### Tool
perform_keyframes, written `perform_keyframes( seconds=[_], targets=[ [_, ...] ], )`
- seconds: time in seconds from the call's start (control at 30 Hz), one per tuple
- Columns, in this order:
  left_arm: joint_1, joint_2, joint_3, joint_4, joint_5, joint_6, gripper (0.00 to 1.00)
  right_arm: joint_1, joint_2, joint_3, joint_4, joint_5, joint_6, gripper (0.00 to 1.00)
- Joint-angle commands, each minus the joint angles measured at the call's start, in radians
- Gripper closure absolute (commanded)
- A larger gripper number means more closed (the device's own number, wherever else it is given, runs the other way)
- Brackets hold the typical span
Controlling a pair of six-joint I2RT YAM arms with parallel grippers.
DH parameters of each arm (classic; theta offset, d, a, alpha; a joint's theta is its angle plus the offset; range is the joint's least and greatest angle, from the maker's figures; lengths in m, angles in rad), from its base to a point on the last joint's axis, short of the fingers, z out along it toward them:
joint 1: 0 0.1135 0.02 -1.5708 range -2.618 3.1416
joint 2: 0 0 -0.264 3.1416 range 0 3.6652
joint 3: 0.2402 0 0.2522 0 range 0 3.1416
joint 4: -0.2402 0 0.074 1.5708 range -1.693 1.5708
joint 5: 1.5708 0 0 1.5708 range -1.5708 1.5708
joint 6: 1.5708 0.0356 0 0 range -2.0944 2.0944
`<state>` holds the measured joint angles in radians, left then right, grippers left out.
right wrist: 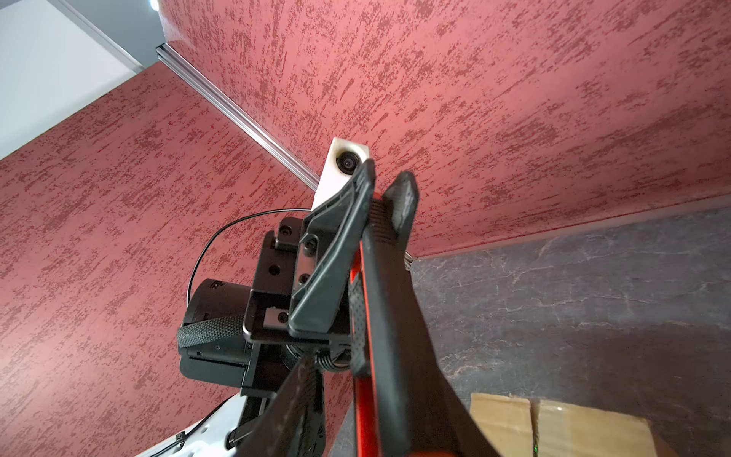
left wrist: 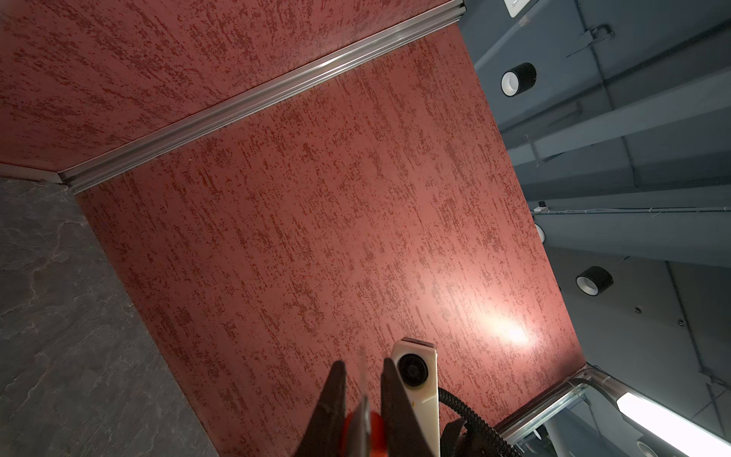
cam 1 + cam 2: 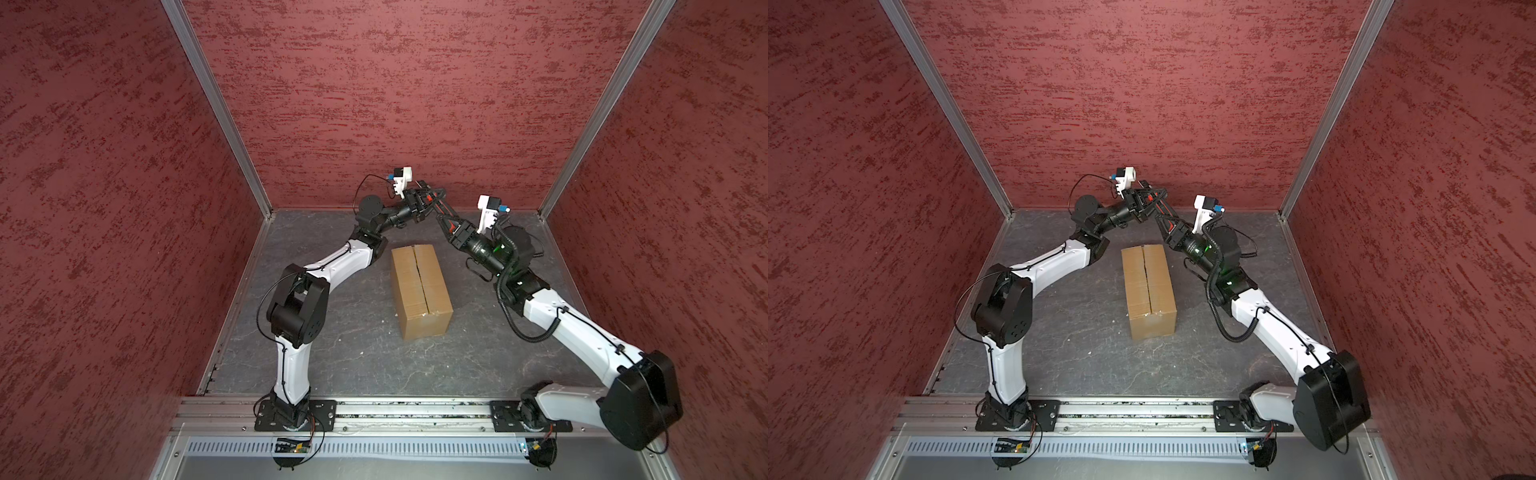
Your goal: Unpack the express box
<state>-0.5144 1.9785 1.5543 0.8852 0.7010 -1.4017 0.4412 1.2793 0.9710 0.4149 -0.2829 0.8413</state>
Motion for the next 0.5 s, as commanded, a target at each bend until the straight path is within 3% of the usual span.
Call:
perform_keyframes(
  seconds=[0.0, 0.47],
  targets=[
    [0.001, 0.014, -0.014, 0.021, 0.016, 0.005, 0.97, -0.004, -0.049, 0.002, 0.059, 0.024, -0.006, 0.57],
    [0.01, 0.019, -0.018, 0.052, 0.014, -0.024, 0.97, -0.004, -0.059, 0.006, 0.042, 0.029, -0.016, 0.57]
  ],
)
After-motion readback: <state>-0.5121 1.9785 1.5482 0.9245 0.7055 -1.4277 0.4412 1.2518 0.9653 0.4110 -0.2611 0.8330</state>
